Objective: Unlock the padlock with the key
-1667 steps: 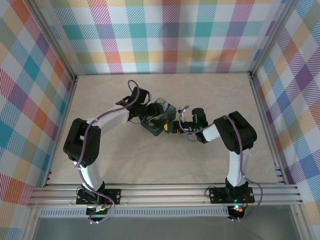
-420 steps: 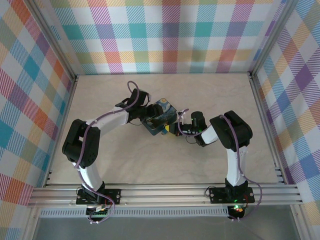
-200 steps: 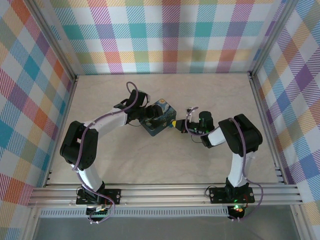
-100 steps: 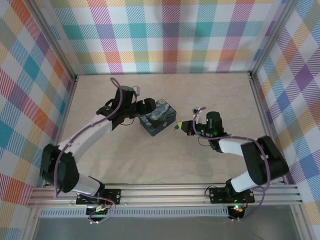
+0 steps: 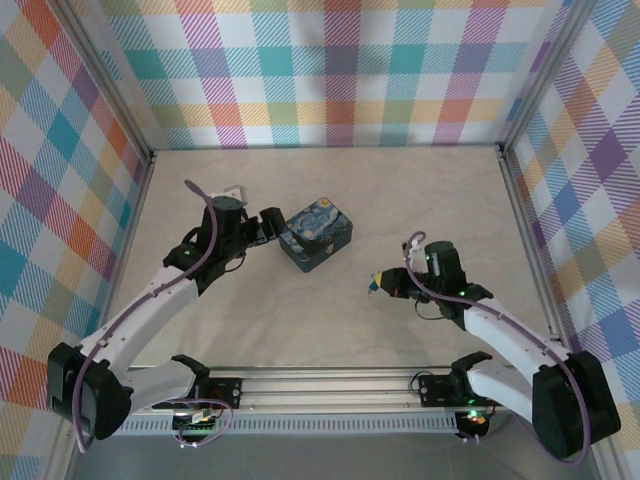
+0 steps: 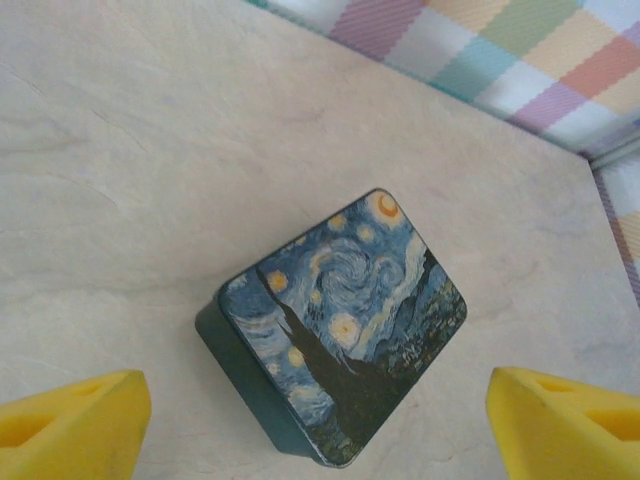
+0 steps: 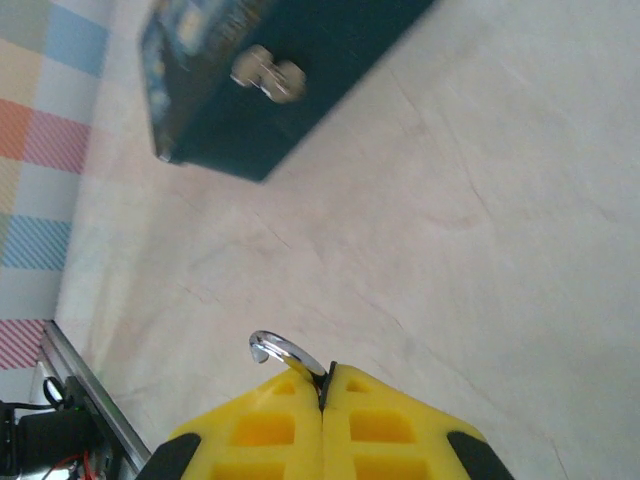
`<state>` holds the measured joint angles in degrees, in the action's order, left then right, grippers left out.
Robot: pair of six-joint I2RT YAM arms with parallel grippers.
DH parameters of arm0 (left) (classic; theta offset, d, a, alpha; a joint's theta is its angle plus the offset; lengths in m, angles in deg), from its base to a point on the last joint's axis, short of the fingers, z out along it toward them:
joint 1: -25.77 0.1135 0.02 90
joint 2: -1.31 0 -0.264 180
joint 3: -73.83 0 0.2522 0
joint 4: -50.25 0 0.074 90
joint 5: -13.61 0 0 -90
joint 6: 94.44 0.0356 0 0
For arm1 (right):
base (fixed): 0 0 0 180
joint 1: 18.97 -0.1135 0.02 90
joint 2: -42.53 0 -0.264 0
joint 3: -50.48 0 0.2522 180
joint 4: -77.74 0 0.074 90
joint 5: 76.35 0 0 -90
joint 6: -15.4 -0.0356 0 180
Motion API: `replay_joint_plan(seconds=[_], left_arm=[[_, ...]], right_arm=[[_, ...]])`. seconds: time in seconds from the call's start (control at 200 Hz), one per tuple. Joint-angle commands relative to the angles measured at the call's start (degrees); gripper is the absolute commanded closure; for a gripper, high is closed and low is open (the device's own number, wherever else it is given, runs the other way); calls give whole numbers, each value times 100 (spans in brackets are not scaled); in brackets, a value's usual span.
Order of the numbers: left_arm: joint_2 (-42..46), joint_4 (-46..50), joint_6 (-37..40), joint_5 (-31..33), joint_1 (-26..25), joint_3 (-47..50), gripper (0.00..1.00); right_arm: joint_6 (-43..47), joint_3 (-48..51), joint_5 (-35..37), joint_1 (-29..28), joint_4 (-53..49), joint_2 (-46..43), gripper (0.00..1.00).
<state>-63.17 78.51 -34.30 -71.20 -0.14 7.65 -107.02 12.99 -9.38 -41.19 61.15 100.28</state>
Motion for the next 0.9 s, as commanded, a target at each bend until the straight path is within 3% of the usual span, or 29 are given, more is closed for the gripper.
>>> replay_joint_plan(seconds=[0.0, 0.59, 0.895], left_arm=[[246, -89, 241, 402, 80, 85, 13], [214, 91, 447, 439, 99, -39, 11], [218, 527, 527, 900, 120, -189, 11]], right_arm=[[-352, 289, 249, -56, -566, -202, 100], [-467, 282, 360, -70, 270, 1344, 100], [-436, 169, 658, -68, 89, 1126, 78]])
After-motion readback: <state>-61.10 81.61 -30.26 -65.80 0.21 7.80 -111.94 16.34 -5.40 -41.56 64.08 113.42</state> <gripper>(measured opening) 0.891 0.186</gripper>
